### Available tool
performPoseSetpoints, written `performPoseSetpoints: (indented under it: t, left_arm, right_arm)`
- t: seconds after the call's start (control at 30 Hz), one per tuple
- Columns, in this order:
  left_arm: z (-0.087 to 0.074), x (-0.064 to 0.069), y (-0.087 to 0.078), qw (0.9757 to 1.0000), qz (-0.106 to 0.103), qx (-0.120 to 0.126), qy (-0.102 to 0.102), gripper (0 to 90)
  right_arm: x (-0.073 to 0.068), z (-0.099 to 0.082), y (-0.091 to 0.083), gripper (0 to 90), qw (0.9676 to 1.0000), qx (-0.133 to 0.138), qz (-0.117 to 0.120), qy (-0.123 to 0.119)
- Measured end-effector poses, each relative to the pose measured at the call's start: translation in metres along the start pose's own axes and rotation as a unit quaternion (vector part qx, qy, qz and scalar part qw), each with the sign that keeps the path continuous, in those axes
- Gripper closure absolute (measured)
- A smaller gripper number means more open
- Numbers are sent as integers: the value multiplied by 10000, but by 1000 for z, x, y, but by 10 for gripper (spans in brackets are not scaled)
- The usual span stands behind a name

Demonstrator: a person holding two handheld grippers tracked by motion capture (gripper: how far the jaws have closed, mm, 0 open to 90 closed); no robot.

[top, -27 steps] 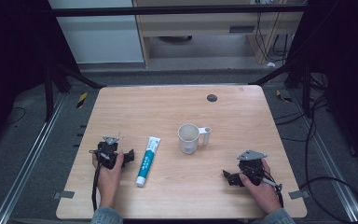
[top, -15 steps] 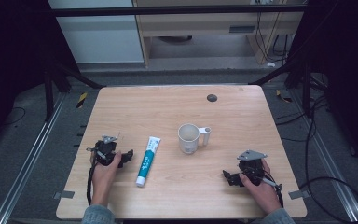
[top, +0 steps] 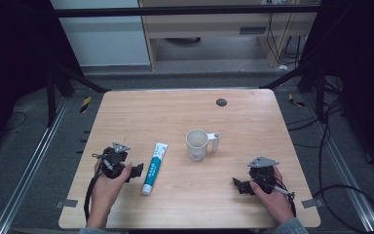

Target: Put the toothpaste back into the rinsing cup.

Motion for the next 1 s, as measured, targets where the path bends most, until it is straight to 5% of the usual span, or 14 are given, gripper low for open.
performPoseSetpoints:
  t: [0.13,1.0]
  left_arm:
    - [9,10,2,9998,-11,-92,183,125]
    - [41,20,13,9992,100,-331,222,122]
  right_arm:
    - [0,0,0,4,10000,0,0,10]
    - [-1,1,1,4,10000,-5,-20,26]
Point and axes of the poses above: each handheld gripper's, and its own axes: y roughly forward along the jaws, z roughly out of its top, x roughly to its right, the point moved 2 cm from there along y, roughly forward along the jaws, and after that the axes turned 6 degrees about -z, right-handed, at the moved point
